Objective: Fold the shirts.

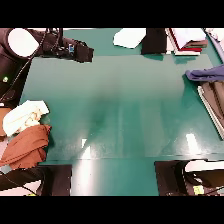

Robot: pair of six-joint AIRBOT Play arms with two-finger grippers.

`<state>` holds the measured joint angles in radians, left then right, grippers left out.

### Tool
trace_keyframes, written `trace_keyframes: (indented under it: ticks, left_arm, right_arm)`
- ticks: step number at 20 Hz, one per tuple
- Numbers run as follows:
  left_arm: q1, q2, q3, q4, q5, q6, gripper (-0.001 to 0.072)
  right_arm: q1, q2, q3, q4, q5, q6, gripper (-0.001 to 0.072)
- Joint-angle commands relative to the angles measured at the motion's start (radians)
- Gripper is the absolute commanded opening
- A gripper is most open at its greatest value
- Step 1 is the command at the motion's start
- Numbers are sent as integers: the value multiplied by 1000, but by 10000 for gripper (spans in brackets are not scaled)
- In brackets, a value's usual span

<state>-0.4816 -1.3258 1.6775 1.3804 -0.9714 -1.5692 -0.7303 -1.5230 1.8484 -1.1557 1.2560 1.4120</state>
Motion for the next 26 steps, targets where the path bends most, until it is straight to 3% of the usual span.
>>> trace_keyframes:
  ticks: [1, 9, 16, 17, 19, 20, 21, 23, 26]
  left_arm:
    - [0, -1, 0, 0, 2, -2, 24]
    - [0, -1, 0, 0, -10, 8, 24]
    - [0, -1, 0, 0, -10, 8, 24]
    - [0, -1, 0, 0, -10, 8, 24]
    - [0, -1, 0, 0, -10, 8, 25]
    - [0, -1, 0, 0, -10, 8, 24]
    - [0, -1, 0, 0, -8, 8, 25]
    - [0, -1, 0, 0, -7, 7, 25]
    - [0, -1, 0, -1, -3, 6, 25]
  right_arm:
    - [-23, 69, 1, 8, -68, 1, 22]
    - [-140, 134, -25, -31, 132, -26, 22]
    - [-246, 299, -435, -314, 143, -26, 26]
    - [-273, 317, -481, -328, 141, -26, 50]
    - [-327, 342, -541, -361, 138, -26, 362]
    - [-354, 352, -560, -364, 136, -26, 471]
    - [-376, 363, -572, -356, 131, -25, 519]
    - [-381, 387, -578, -300, 109, -25, 522]
    - [-294, 424, -565, -87, 20, -26, 522]
